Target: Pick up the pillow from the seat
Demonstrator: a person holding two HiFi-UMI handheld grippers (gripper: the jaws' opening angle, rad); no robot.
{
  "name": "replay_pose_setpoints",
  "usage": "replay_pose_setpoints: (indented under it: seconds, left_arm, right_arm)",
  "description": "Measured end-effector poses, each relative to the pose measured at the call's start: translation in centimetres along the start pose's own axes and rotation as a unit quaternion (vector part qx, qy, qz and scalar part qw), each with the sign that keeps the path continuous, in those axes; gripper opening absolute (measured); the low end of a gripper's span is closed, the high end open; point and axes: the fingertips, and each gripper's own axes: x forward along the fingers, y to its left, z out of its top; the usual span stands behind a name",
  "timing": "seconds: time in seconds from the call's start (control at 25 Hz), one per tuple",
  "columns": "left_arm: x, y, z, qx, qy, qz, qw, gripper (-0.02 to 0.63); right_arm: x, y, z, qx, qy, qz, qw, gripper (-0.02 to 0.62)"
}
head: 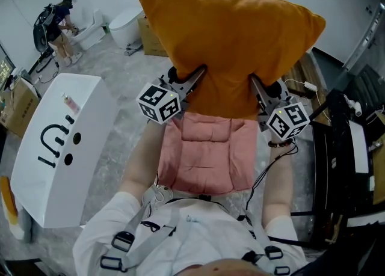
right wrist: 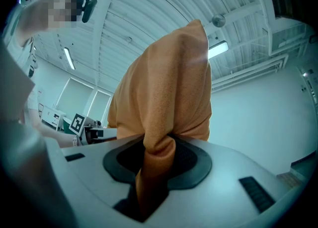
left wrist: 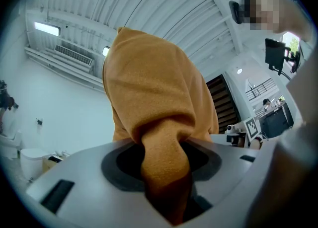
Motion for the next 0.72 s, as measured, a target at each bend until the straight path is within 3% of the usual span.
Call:
replay_pose_setpoints:
  seconds: [0.72]
  left_arm:
    - [0.6, 0.8, 1.1, -0.005, -0.022, -0.001, 0.9997, 0.204]
  right_arm:
    - [1.0, -0.7, 1.1, -0.006, -0.015, 0.009, 1.000, 0.126]
